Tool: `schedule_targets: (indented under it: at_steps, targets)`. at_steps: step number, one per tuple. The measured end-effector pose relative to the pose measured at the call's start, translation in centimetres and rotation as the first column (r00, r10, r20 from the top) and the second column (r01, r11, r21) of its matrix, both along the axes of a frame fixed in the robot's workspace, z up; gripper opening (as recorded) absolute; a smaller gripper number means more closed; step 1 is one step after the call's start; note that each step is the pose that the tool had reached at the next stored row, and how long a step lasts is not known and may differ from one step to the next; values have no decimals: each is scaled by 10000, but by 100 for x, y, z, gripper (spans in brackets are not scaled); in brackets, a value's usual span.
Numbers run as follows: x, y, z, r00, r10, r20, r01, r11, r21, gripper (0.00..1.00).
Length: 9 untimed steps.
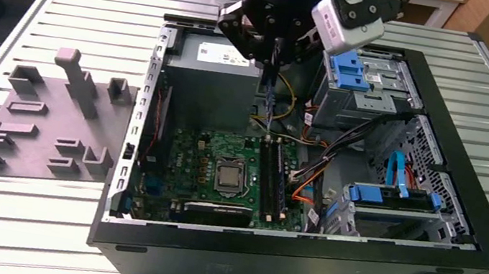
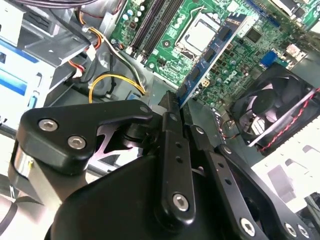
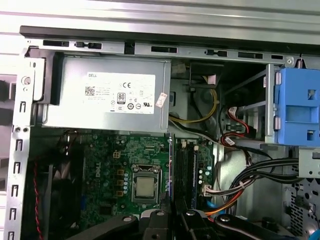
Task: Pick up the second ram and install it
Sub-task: 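Insert the second ram into the second slot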
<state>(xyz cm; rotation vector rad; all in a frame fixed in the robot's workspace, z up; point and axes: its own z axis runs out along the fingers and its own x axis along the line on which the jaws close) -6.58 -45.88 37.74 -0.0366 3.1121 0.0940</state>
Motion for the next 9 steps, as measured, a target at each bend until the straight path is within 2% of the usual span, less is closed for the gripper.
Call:
schedule_targets:
  at_steps: [4,9]
  targets:
    - [6,-11,-38,9999,-144,0,144,9999,0,14]
    - [6,-11,-40,9999,-166,0,166,9999,0,14]
